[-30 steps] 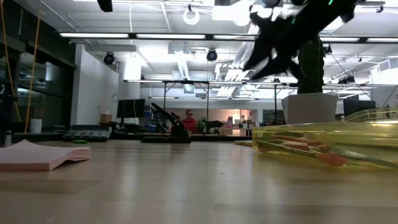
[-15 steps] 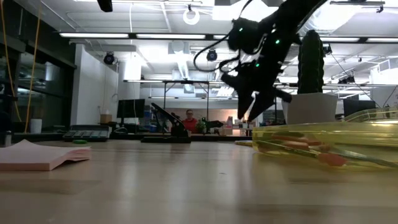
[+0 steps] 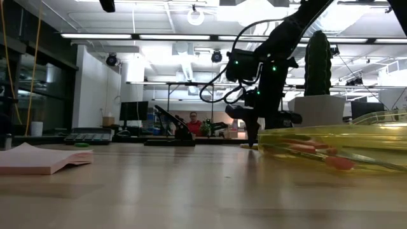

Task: Pack school essentials
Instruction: Put the yellow pen into the yellow box

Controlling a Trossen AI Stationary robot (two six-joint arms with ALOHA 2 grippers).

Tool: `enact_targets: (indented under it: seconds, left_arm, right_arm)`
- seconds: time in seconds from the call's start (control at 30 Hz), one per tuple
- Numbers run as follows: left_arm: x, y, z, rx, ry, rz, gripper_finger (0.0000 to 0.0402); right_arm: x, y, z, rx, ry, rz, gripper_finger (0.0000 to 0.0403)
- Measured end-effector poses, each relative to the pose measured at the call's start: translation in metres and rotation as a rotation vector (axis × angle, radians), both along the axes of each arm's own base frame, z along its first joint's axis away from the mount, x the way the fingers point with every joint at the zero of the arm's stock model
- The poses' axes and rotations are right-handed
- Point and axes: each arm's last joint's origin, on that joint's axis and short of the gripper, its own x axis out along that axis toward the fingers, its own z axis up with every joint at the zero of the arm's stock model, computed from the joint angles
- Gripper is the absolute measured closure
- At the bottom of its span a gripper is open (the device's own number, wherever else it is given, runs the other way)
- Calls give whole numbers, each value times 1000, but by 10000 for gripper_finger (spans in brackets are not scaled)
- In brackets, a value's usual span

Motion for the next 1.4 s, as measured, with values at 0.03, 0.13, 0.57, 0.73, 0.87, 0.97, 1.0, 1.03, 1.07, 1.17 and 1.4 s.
enact_targets:
  seconds: [0.03, 0.13, 0.57, 0.73, 0.87, 0.97, 1.0, 1.03, 1.07, 1.17, 1.4]
  left_arm:
    - [0, 0, 0, 0, 0, 0, 245]
    - [0, 0, 0, 0, 0, 0, 245]
    - [0, 0, 0, -2, 0, -4, 245]
    - [0, 0, 0, -16, -4, -7, 245]
    - [0, 0, 0, -23, -6, -9, 245]
    - [0, 0, 0, -24, -6, -9, 245]
    - [0, 0, 0, -25, -7, -9, 245]
    - [0, 0, 0, -26, -7, -10, 245]
    - [0, 0, 0, -26, -7, -10, 245]
    - [0, 0, 0, -26, -7, -11, 245]
    - [0, 0, 0, -25, -7, -12, 245]
  right_arm:
    - [0, 0, 0, 11, 2, 3, 263]
    - [0, 1, -1, 33, -13, 13, 263]
    - [2, 5, -6, 82, -4, 96, 263]
    - [3, 12, -7, 81, -6, 76, 266]
    - [3, 13, -7, 70, -31, -31, 276]
    - [4, 10, -7, 53, -67, -106, 284]
    - [4, 9, -7, 49, -73, -111, 286]
    - [4, 8, -7, 45, -78, -115, 287]
    - [4, 7, -7, 40, -81, -120, 289]
    - [5, 6, -7, 8, -90, -153, 290]
    - [4, -5, -7, -33, -120, -212, 291]
